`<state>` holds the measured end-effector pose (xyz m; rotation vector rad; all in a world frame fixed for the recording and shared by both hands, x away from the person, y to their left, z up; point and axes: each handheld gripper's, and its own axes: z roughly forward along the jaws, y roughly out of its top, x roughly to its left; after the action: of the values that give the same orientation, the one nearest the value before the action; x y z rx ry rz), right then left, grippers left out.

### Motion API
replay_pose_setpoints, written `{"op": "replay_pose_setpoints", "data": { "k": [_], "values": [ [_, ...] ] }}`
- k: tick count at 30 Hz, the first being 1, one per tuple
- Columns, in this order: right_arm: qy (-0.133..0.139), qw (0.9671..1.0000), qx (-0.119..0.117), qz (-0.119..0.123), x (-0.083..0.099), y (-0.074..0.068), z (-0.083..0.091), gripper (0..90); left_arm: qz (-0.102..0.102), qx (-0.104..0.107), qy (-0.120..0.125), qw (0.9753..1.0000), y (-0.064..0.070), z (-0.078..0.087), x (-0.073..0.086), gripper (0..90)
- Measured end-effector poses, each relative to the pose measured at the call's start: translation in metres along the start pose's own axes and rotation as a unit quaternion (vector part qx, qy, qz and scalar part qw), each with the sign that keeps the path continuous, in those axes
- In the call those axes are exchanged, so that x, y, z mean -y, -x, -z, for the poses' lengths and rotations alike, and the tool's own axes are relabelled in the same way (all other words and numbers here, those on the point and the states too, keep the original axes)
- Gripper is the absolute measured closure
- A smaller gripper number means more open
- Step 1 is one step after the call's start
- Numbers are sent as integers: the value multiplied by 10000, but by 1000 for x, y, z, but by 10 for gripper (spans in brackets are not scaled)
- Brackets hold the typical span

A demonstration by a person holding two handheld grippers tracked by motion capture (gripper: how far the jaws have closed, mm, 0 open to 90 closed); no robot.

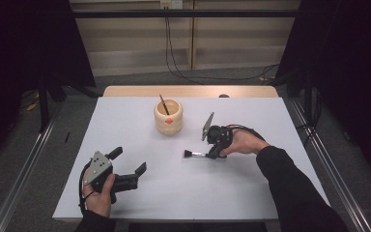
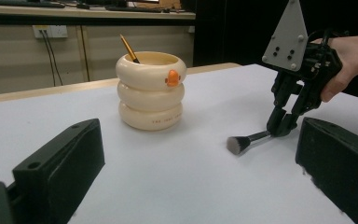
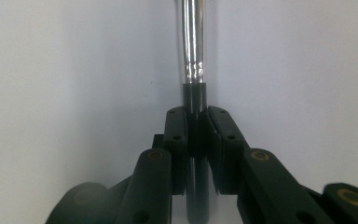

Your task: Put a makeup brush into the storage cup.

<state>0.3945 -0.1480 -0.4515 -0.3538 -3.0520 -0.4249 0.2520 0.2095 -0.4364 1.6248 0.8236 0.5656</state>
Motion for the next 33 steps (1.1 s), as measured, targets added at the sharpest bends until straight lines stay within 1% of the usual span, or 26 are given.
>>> {"op": "replay_pose_setpoints", "data": {
  "k": [1,3,6,9,10,12,13,14,15,17,19,21,22,23,24,26,27,28,29,30,32,33],
  "values": [
    [-20,10000,6,-54,0,0,0,789,4,1,30,10000,0,0,0,10],
    [-12,10000,25,14,-1,0,0,790,9,27,38,10000,0,0,0,10],
    [-41,10000,66,-39,-1,-2,0,794,23,12,49,10000,0,0,0,9],
    [-33,10000,54,-32,-2,-1,-1,801,44,19,49,10000,0,0,0,9],
    [-35,9999,46,-150,-2,-2,0,802,59,22,44,10000,0,0,0,9],
    [-4,9998,8,-176,-1,-1,0,803,16,-7,12,10000,0,0,0,9],
    [-13,9996,11,-283,-1,-1,0,803,16,-6,20,10000,0,0,0,9],
    [9,9997,12,-237,0,0,0,803,20,18,33,10000,0,0,0,9],
    [16,9998,11,-214,0,0,0,803,14,-9,12,10000,0,0,0,9],
    [-24,9996,14,-287,-1,-1,0,804,9,-19,-3,10000,-1,0,0,9],
    [-6,9998,24,-203,-1,0,0,804,22,-5,12,10000,0,0,0,9],
    [21,9997,21,-256,-1,0,0,804,35,37,4,10000,0,0,0,9],
    [27,9994,-25,-334,1,0,1,804,17,52,0,10000,1,0,0,7],
    [78,9992,-19,-388,1,1,1,804,24,74,-9,10000,2,-1,0,7],
    [48,9990,-63,-433,2,1,1,804,19,85,-11,10000,2,-1,0,7],
    [69,9993,-55,-369,2,2,1,803,29,71,-18,10000,3,-2,1,7],
    [62,9993,-52,-376,2,2,1,804,54,77,-23,10000,3,-2,1,7],
    [44,9991,-61,-414,2,1,2,803,18,58,-31,10000,2,-1,1,7],
    [58,9991,-53,-411,3,1,2,804,27,46,-21,10000,2,-1,1,7],
    [28,9987,-65,-504,3,0,2,804,27,33,-20,10000,1,-1,1,7],
    [77,9985,-42,-539,5,1,3,803,44,30,-14,10000,0,-1,1,8],
    [78,9981,-85,-613,6,1,3,804,59,29,-10,10000,0,-1,1,7]
  ]
}}
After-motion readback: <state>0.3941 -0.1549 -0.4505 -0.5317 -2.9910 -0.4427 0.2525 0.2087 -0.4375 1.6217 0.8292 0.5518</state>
